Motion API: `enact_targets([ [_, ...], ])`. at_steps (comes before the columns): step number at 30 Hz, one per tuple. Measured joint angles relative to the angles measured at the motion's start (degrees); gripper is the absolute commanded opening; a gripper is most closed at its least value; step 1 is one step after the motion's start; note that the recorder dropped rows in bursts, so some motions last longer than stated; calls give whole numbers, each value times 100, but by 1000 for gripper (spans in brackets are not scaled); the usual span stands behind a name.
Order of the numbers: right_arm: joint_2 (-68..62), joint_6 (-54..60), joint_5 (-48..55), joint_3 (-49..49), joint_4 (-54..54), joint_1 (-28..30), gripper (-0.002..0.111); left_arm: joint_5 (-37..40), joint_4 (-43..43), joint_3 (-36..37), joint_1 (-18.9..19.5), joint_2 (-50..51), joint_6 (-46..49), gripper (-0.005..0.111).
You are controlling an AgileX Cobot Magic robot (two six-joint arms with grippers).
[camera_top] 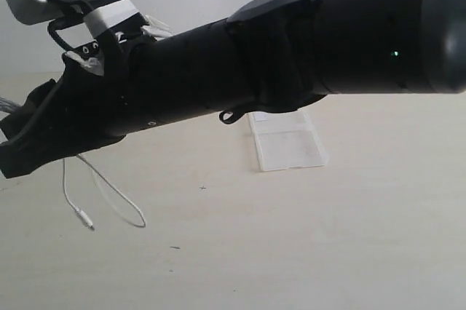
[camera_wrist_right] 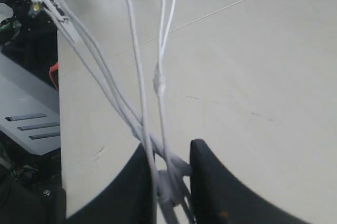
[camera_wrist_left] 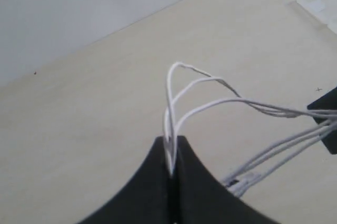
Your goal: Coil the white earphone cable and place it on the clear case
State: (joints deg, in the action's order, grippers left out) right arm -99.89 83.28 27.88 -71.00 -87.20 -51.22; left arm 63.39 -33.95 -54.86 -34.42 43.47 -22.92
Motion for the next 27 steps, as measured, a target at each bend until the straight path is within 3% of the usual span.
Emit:
enact_targets([
  [9, 157, -237, 155, 0, 197, 0, 0, 3, 8, 321, 0, 0, -133, 2],
  [12, 166, -332, 187, 0, 213, 0, 0, -109, 100, 358, 0, 0, -212, 16],
  [15, 169, -354, 197, 0, 223, 0, 0, -169, 186, 356, 0, 0, -239, 42],
  [18, 189, -363, 207, 0, 223, 0, 0, -183, 237, 356, 0, 0, -251, 60],
  [27, 189, -386, 216, 0, 223, 0, 0, -100, 248, 356, 0, 0, -251, 62],
])
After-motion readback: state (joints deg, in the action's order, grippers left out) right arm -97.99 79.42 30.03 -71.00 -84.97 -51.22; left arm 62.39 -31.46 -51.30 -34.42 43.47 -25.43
